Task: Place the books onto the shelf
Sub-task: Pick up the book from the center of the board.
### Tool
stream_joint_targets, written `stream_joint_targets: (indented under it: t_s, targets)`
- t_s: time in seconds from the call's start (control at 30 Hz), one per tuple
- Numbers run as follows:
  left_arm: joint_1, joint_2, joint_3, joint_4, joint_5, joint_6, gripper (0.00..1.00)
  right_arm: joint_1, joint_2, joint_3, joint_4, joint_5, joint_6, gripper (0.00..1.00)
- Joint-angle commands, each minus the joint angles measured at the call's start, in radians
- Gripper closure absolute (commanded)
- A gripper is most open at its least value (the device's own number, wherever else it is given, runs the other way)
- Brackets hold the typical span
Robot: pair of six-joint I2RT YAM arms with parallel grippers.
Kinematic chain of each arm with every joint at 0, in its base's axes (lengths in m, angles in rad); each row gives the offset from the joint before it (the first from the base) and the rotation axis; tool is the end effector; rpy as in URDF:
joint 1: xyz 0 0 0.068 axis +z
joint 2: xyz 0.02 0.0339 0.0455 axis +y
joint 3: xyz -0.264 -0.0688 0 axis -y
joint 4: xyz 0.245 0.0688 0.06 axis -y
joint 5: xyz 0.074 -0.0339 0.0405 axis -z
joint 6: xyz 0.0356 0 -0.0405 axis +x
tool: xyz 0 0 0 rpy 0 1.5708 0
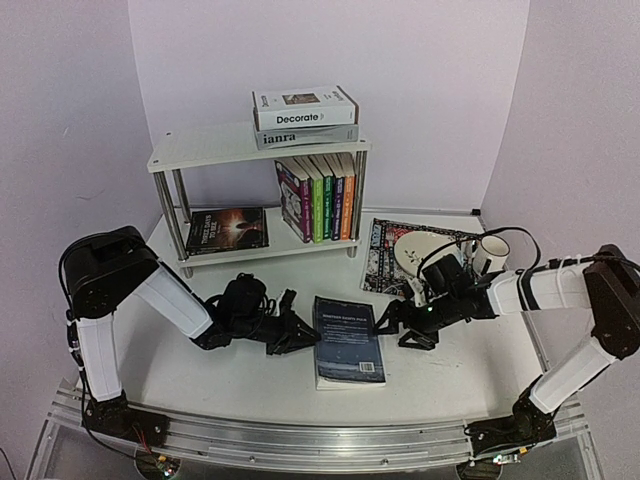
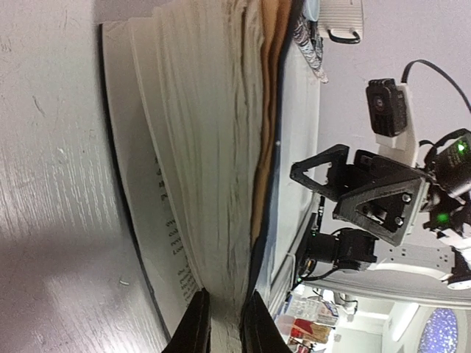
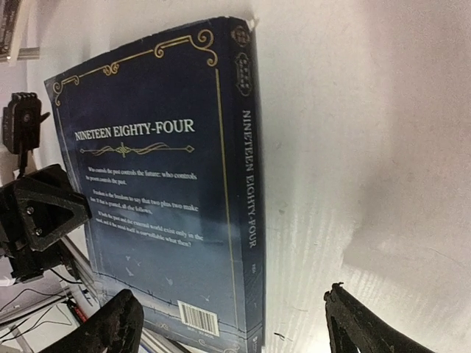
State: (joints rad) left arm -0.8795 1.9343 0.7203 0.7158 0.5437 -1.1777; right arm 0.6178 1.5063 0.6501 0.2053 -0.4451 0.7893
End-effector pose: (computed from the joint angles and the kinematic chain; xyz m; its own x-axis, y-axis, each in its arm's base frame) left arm 0.2073 -0.2794 0.1017 -0.9933 -0.0396 -0.1081 0.0821 0.4150 -0.9061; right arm 0.2302 0.1824 0.1669 -0.9172 0.1342 -0.3751 -0.2143 0.6276 0.7485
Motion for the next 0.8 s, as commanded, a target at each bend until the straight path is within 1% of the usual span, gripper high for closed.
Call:
stream_joint_targets:
  t_s: [0.0,0.07,0.27,0.4,0.47,0.57,0.77]
  targets:
    - [0.021,-0.043,-0.035,0.385,0.108,-0.116,1.0,0.001,-0.01,-0.045,0.118,-0.091,0.076,0.15]
    - [0.024,-0.032,-0.039,0.447,0.125,-0.144,1.0,0.002,-0.012,-0.047,0.143,-0.114,0.095,0.16]
    - [0.025,-0.062,-0.017,0.467,0.143,-0.149,1.0,0.002,0.0,-0.055,0.161,-0.119,0.112,0.17]
    - [0.025,-0.088,-0.007,0.467,0.154,-0.147,1.0,0.002,-0.003,-0.074,0.254,-0.16,0.162,0.22]
    - [0.025,-0.096,-0.007,0.468,0.157,-0.146,1.0,0.002,-0.017,-0.073,0.288,-0.178,0.186,0.29]
    - [0.025,-0.106,-0.008,0.467,0.156,-0.145,1.0,0.002,-0.055,-0.066,0.3,-0.181,0.202,0.42]
    - [0.025,-0.116,-0.015,0.467,0.148,-0.111,1.0,0.002,-0.142,-0.05,0.299,-0.198,0.212,0.78]
